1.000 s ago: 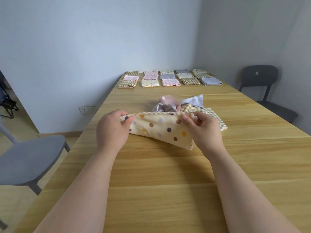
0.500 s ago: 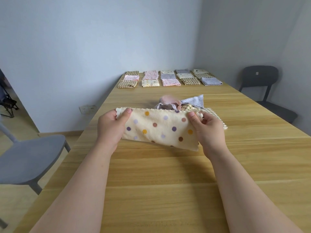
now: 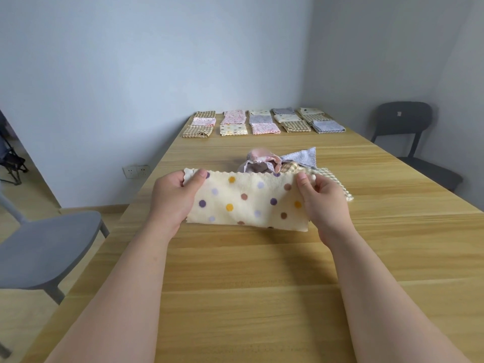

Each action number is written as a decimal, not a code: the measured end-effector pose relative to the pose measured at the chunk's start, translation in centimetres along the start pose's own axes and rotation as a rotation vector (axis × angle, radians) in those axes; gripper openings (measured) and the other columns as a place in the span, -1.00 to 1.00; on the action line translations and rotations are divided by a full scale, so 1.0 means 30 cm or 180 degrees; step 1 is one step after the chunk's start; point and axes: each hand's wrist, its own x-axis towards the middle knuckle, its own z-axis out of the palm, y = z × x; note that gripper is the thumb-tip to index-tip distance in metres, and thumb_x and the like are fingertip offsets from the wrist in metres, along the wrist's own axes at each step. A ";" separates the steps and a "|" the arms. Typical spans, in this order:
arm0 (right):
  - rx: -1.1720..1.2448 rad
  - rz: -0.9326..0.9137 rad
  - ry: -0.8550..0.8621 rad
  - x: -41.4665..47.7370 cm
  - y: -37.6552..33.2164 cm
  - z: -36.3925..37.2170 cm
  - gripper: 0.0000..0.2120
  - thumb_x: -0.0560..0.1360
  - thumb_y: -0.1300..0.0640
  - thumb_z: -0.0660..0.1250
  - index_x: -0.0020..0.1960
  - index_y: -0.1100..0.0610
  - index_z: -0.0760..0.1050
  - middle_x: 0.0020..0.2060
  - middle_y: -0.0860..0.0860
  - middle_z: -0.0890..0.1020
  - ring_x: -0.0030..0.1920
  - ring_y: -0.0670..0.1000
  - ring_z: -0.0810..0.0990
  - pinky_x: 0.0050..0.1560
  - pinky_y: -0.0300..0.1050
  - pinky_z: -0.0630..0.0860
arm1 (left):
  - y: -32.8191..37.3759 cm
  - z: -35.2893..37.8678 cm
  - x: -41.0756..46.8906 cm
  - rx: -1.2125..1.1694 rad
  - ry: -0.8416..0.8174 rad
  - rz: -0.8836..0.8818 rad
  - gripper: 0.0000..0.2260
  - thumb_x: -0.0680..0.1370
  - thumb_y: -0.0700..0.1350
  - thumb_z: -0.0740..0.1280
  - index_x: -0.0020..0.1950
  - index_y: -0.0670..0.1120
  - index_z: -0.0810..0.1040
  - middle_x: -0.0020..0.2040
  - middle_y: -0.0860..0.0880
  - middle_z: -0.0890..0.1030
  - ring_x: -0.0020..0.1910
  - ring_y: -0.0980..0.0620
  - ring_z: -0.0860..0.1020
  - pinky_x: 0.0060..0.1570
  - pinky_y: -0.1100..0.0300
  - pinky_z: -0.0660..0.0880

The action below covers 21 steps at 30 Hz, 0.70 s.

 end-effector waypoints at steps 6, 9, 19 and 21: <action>0.0075 0.0087 -0.0005 -0.001 -0.045 -0.016 -0.80 0.59 0.08 0.39 -0.21 0.05 0.58 -0.32 -0.10 0.58 -0.30 -0.11 0.51 -0.29 -0.21 0.44 | 0.019 -0.011 -0.019 -0.0167 -0.0053 0.0073 -0.88 0.55 0.03 0.46 -0.17 0.08 0.74 -0.14 -0.14 0.73 -0.21 0.01 0.62 -0.11 0.03 0.54; -0.0064 0.0169 -0.0218 -0.007 -0.074 -0.047 -0.89 0.56 0.17 0.43 -0.13 0.01 0.64 -0.26 -0.06 0.63 -0.23 -0.04 0.57 -0.21 -0.16 0.52 | 0.046 -0.021 -0.032 0.0053 -0.0250 0.0104 -0.92 0.57 -0.07 0.45 -0.10 0.02 0.73 -0.14 -0.03 0.75 -0.14 0.01 0.70 0.00 -0.05 0.62; -0.0954 -0.0156 -0.0987 -0.124 -0.242 -0.232 -0.85 0.48 0.21 0.52 0.04 0.09 0.72 -0.12 0.08 0.74 -0.18 0.01 0.62 -0.18 -0.23 0.50 | 0.178 -0.171 -0.153 0.0348 -0.0712 0.0037 -0.85 0.56 -0.18 0.47 -0.05 0.09 0.71 -0.09 -0.11 0.71 -0.14 -0.02 0.55 -0.12 0.16 0.48; -0.1021 -0.0150 -0.1057 -0.152 -0.263 -0.250 -0.87 0.48 0.17 0.53 0.03 0.07 0.73 -0.10 0.11 0.74 -0.16 0.08 0.63 -0.15 -0.17 0.50 | 0.191 -0.186 -0.191 0.0311 -0.0747 -0.0022 -0.84 0.56 -0.21 0.46 -0.01 0.06 0.69 -0.07 -0.08 0.70 -0.12 0.00 0.55 -0.14 0.22 0.49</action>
